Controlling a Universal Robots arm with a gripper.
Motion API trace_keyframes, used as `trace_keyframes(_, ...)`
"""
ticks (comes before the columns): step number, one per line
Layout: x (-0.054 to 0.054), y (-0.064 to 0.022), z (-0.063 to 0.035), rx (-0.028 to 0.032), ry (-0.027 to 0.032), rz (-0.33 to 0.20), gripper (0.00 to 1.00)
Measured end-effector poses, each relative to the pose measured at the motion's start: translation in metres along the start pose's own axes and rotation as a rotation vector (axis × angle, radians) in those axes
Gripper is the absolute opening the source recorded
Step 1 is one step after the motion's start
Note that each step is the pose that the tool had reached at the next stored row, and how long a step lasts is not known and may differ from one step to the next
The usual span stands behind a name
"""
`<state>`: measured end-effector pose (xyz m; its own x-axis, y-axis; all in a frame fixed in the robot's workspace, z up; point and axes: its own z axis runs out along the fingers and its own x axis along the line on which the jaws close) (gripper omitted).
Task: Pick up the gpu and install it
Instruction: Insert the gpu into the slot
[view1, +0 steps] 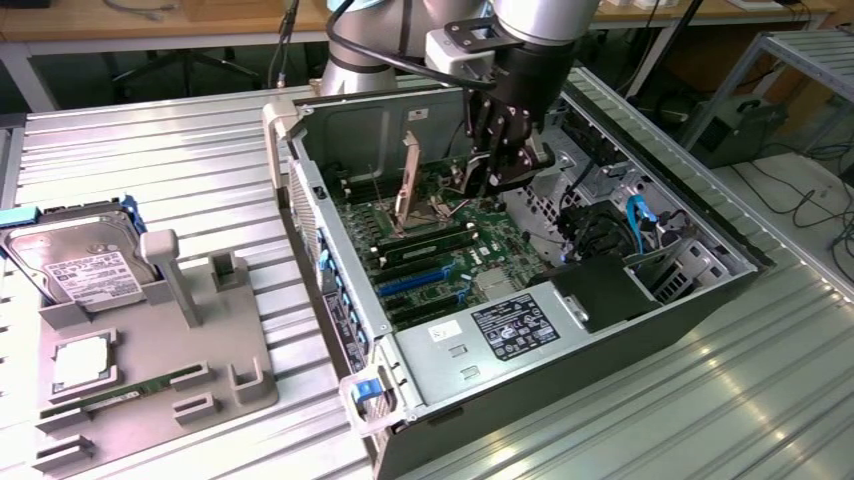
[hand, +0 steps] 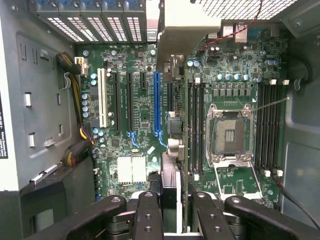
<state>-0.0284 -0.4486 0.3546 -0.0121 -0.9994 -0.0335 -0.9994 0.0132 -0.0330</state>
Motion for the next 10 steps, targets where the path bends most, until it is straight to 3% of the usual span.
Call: trace_keyframes(10,0.002,0.0,0.002,-0.0001,-0.0034,-0.004,0.28)
